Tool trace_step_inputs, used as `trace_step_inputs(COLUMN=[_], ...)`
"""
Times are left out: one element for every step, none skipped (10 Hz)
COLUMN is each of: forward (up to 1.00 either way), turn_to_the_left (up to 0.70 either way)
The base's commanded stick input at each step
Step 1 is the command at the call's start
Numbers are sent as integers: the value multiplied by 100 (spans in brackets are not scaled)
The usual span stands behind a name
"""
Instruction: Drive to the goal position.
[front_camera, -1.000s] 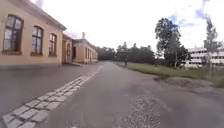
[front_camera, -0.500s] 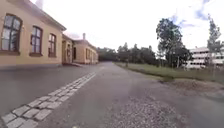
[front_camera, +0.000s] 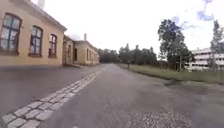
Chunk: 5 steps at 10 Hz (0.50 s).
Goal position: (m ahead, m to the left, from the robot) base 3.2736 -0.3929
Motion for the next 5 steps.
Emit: trace_step_inputs(forward=[70, 70, 70, 70, 70], turn_to_the_left=[-30, -17, 0, 0, 0])
